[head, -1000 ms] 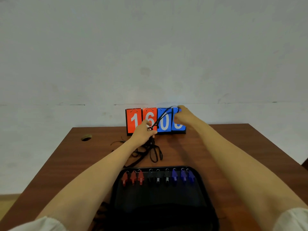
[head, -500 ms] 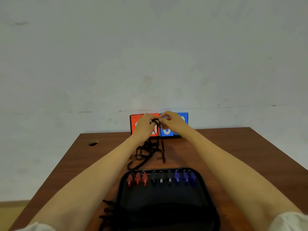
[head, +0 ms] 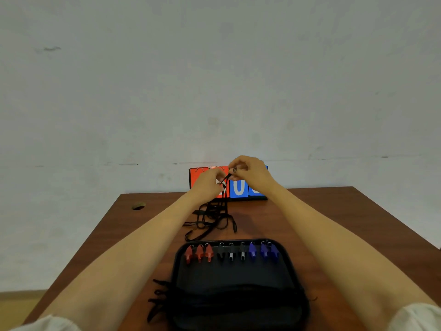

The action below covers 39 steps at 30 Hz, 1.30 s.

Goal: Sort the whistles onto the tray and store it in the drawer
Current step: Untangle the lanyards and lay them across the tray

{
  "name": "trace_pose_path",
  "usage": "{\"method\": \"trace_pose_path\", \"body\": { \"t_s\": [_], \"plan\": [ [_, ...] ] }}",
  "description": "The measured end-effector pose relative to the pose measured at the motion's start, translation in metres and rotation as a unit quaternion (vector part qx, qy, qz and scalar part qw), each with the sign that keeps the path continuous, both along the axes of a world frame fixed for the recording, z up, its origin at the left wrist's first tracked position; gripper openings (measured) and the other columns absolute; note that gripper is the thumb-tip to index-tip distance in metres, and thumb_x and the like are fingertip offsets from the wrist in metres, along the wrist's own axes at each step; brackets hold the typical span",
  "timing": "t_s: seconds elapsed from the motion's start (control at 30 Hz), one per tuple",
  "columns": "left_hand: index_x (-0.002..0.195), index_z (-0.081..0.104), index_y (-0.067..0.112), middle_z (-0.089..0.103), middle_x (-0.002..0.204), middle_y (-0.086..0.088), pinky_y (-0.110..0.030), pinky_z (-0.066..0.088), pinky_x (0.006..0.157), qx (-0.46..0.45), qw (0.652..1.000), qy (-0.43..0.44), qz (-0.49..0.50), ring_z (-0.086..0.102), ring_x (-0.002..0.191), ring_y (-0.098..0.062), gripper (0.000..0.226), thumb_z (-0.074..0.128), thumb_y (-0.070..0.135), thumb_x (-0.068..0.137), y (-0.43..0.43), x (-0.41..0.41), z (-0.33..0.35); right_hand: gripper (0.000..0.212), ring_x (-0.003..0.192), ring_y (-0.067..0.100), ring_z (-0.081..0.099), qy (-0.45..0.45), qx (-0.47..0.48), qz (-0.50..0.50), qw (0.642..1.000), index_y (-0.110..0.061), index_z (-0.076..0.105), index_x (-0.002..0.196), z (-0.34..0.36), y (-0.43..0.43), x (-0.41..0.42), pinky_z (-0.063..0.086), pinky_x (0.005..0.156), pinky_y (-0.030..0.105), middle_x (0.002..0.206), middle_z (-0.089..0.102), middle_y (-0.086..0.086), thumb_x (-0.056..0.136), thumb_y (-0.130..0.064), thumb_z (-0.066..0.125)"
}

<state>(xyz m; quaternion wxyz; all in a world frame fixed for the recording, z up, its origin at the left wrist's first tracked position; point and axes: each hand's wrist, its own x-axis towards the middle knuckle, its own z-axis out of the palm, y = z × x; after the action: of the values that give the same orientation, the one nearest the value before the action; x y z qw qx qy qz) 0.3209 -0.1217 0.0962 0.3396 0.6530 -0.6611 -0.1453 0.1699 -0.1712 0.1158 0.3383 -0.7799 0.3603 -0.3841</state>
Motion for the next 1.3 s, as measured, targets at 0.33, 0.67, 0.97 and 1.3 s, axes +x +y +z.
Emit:
{"method": "trace_pose_path", "body": {
  "t_s": [0.33, 0.67, 0.97, 1.3],
  "plan": [
    [0.094, 0.060, 0.013, 0.063, 0.078, 0.004, -0.027, 0.041, 0.074, -0.007, 0.989, 0.134, -0.057, 0.056, 0.077, -0.014, 0.020, 0.045, 0.026, 0.097, 0.012, -0.026, 0.009, 0.013, 0.062, 0.004, 0.068, -0.081, -0.023, -0.020, 0.996, -0.002, 0.068, 0.097, 0.026, 0.012, -0.017, 0.054, 0.065, 0.012, 0.084, 0.069, 0.004, 0.091, -0.007, 0.058],
    [0.101, 0.064, 0.017, 0.060, 0.092, 0.001, -0.037, 0.030, 0.083, 0.017, 0.981, -0.191, 0.036, 0.051, 0.094, -0.020, 0.034, 0.032, 0.029, 0.102, 0.027, 0.022, -0.027, 0.029, 0.091, 0.026, 0.065, 0.045, -0.039, -0.271, 0.961, -0.009, 0.065, 0.100, -0.014, -0.007, -0.081, 0.051, 0.081, 0.039, 0.100, 0.069, 0.008, 0.097, -0.020, 0.038],
    [0.124, 0.057, 0.005, 0.061, 0.123, -0.008, -0.026, 0.038, 0.090, 0.130, 0.986, -0.103, 0.006, 0.056, 0.110, -0.023, 0.033, 0.038, 0.018, 0.101, 0.079, 0.052, -0.078, 0.024, 0.074, 0.021, 0.058, 0.156, 0.045, -0.298, 0.941, -0.011, 0.071, 0.082, -0.090, 0.019, -0.117, 0.043, 0.066, 0.029, 0.076, 0.063, 0.002, 0.091, -0.030, 0.058],
    [0.083, 0.063, 0.021, 0.066, 0.082, 0.001, -0.034, 0.047, 0.074, 0.206, 0.974, -0.060, 0.070, 0.060, 0.083, -0.019, 0.016, 0.058, 0.034, 0.091, 0.116, 0.059, -0.142, 0.011, 0.086, 0.028, 0.063, 0.238, 0.123, -0.287, 0.920, -0.022, 0.059, 0.071, -0.162, 0.064, -0.125, 0.048, 0.071, 0.031, 0.088, 0.068, 0.004, 0.080, -0.024, 0.063]
  ]
}}
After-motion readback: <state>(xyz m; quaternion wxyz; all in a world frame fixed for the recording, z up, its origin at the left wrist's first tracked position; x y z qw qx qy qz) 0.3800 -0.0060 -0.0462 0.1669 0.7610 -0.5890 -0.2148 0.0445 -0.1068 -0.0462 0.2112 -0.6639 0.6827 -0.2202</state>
